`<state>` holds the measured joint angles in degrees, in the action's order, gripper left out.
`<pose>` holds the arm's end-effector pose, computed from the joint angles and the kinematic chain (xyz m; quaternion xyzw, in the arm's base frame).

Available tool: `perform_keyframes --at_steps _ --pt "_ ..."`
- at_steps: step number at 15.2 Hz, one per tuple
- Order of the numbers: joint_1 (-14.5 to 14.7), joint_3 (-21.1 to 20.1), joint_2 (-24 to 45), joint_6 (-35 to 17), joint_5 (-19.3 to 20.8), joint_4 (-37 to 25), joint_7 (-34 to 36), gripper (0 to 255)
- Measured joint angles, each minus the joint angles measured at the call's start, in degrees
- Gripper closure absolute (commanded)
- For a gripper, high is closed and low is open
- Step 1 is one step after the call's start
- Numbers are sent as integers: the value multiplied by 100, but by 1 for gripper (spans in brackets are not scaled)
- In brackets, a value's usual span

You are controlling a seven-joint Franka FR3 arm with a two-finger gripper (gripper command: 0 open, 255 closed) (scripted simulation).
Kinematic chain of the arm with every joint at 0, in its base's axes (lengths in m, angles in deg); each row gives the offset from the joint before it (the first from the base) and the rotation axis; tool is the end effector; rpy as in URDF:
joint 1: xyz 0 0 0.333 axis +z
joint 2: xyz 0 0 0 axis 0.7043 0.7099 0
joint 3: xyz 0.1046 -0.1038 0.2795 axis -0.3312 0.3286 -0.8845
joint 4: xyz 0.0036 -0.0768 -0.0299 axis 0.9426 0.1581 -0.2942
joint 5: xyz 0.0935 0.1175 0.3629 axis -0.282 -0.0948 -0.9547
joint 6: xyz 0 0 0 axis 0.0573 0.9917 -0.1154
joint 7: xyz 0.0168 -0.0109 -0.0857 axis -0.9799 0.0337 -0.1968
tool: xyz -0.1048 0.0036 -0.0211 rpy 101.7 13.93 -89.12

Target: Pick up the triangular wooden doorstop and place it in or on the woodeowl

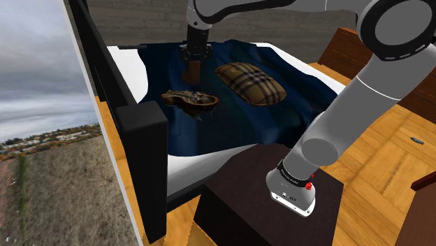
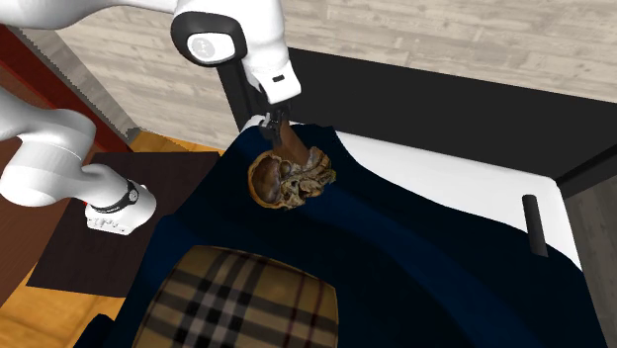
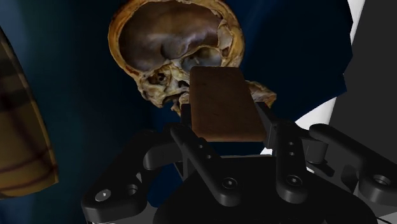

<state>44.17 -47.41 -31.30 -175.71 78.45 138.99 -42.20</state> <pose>0.5398 0.0715 0.4927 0.9869 -0.1576 0.0290 0.0178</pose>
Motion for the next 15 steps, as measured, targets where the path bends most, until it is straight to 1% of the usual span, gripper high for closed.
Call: perform_keyframes --at_steps 11,15 --pt "5 -10 223 -852 59 635 82 255" --pt "3 -8 259 -929 68 675 86 255"
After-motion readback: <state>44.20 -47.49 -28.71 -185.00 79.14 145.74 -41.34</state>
